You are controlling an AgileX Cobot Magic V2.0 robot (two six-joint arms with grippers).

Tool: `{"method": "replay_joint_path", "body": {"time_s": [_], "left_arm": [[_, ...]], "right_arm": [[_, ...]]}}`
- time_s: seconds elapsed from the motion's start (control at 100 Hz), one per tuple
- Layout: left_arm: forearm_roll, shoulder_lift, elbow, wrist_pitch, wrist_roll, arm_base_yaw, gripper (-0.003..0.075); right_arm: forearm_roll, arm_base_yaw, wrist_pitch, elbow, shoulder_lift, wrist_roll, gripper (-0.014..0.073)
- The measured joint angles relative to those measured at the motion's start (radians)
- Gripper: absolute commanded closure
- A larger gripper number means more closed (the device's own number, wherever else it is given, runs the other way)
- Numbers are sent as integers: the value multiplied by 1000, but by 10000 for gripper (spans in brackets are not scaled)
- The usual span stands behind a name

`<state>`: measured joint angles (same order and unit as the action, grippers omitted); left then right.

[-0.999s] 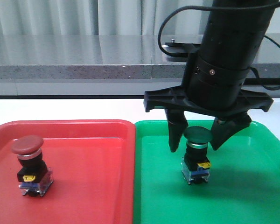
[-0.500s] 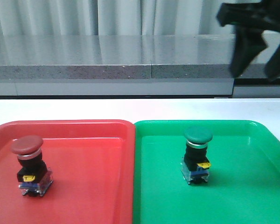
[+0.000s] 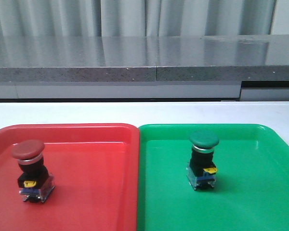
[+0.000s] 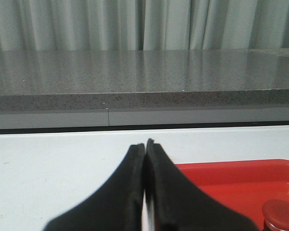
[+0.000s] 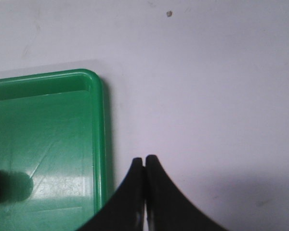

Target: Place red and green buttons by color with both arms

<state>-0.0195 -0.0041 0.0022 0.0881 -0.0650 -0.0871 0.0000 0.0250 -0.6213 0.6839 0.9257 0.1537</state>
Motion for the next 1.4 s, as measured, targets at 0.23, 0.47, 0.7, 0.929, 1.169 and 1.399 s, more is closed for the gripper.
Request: {"method": "replay_joint_path", "body": {"time_s": [0.23,0.47,0.7,0.929,1.169,1.399], "left_arm": [[0,0,0,0,0,0,741],[0,0,0,0,0,0,741],[0,0,0,0,0,0,741],[0,0,0,0,0,0,741],[0,0,0,-2,0,0,741],[0,0,0,-2,0,0,741]], "right_arm": [[0,0,85,-138,-219,-5,657],[0,0,159,-275,-488,-5,657],[-30,0,226,-408,-754,-6,657],[-45,0,260,-515,-928,-6,657],[-47,0,394,-618,-936,-6,657],[-49,2,522,-709,-936,-6,657]]}}
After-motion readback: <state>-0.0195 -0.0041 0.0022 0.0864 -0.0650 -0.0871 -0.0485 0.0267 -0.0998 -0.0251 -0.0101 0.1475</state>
